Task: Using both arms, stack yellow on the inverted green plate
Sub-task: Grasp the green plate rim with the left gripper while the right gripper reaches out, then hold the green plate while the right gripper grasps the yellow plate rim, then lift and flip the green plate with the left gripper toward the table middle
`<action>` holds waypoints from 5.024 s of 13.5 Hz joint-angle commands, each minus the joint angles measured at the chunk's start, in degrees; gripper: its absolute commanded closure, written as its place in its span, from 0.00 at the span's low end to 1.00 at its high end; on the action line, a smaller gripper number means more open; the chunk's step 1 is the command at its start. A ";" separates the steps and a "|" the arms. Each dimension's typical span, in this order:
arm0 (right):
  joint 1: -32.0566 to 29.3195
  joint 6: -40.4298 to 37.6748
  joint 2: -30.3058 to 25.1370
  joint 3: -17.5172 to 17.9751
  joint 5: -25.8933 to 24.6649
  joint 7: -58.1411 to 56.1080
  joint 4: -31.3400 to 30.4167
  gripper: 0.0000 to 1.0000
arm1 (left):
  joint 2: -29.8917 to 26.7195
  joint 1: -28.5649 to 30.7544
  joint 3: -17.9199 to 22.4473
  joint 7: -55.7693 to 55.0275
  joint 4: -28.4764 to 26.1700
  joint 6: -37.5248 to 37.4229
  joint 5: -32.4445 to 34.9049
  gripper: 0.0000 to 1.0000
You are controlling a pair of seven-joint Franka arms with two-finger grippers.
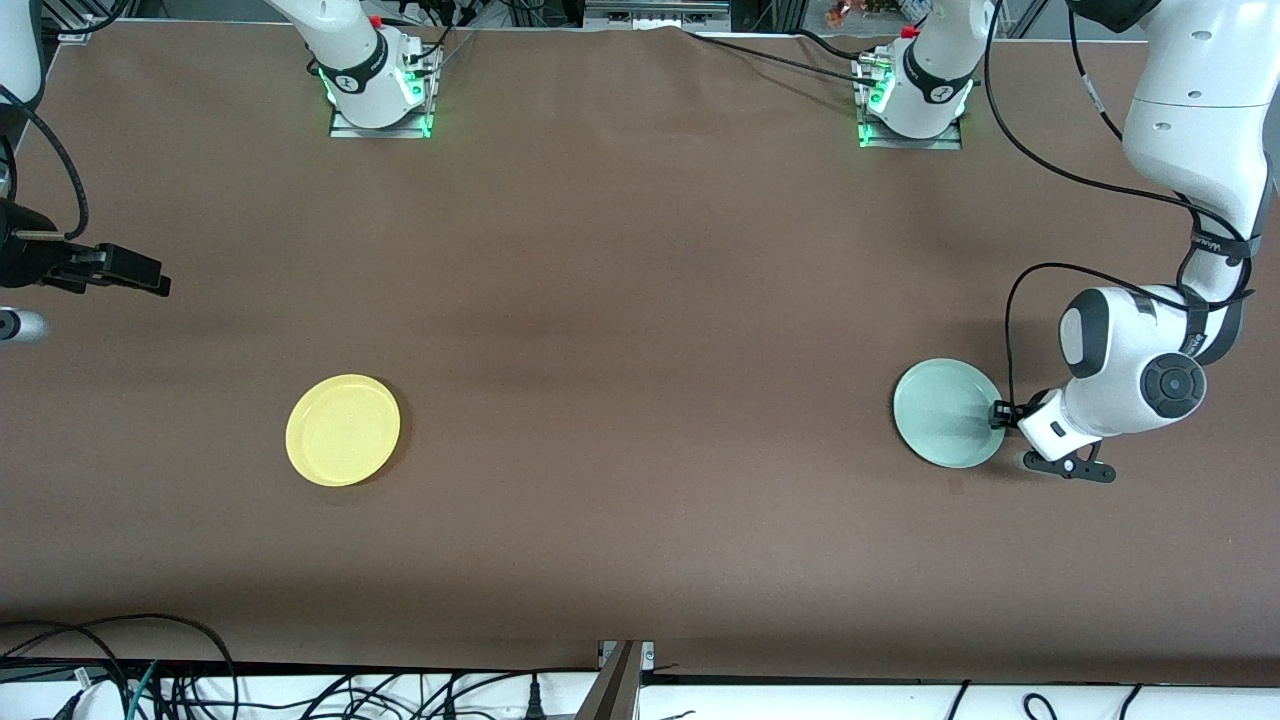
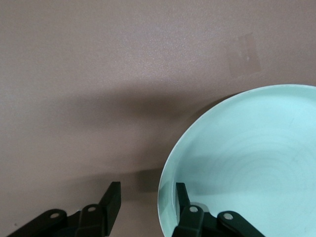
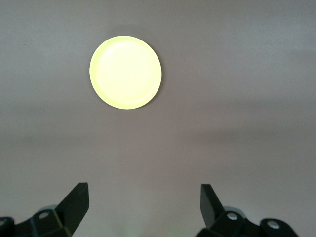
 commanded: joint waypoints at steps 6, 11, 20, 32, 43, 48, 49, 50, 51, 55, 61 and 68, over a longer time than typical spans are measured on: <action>-0.45 0.23 1.71 0.10 0.88 -0.18 1.14 0.00 | -1.69 0.21 -0.35 0.57 0.34 -3.35 0.76 0.63; -0.54 0.23 3.28 0.10 0.35 -0.18 1.14 0.00 | -1.69 0.21 -0.44 0.57 0.34 -3.35 0.67 0.62; -0.62 5.32 9.44 0.10 1.93 -0.09 0.97 0.00 | -1.43 0.12 -0.44 0.57 0.25 -3.35 0.59 0.63; -1.85 14.29 19.89 0.19 6.41 -0.09 0.09 0.00 | -0.99 0.12 -0.35 0.66 0.17 -3.35 0.67 0.67; -2.64 21.76 25.87 0.28 8.43 -0.97 -2.02 0.00 | -0.81 -0.14 -0.35 0.49 0.08 -3.35 0.50 0.72; -2.56 29.31 26.58 0.45 10.98 -1.67 -7.20 0.00 | -0.55 -0.14 -0.44 0.57 0.16 -3.35 0.50 0.79; -2.56 30.37 26.58 0.54 10.98 -1.94 -7.82 0.00 | -0.55 -0.14 -0.44 0.57 0.08 -3.35 0.50 0.79; -2.64 30.99 27.10 0.54 10.98 -2.20 -7.91 0.00 | -0.46 -0.14 -0.44 0.57 0.16 -3.35 0.50 0.80; -2.64 31.43 27.54 0.54 10.98 -2.46 -8.00 0.00 | -0.46 -0.14 -0.44 0.57 0.08 -3.35 0.58 0.82; -3.26 33.72 29.13 0.54 12.91 -4.48 -8.17 0.00 | -0.55 -0.32 -0.35 0.66 0.08 -3.78 0.59 1.00; -4.22 35.74 30.97 0.45 16.25 -9.75 -8.26 0.00 | -3.44 -1.98 -1.40 0.05 3.31 -11.23 1.20 1.00; -4.40 36.79 31.59 0.54 16.96 -11.86 -8.26 0.00 | -4.76 -9.01 -1.23 -0.39 19.84 -30.49 1.55 1.00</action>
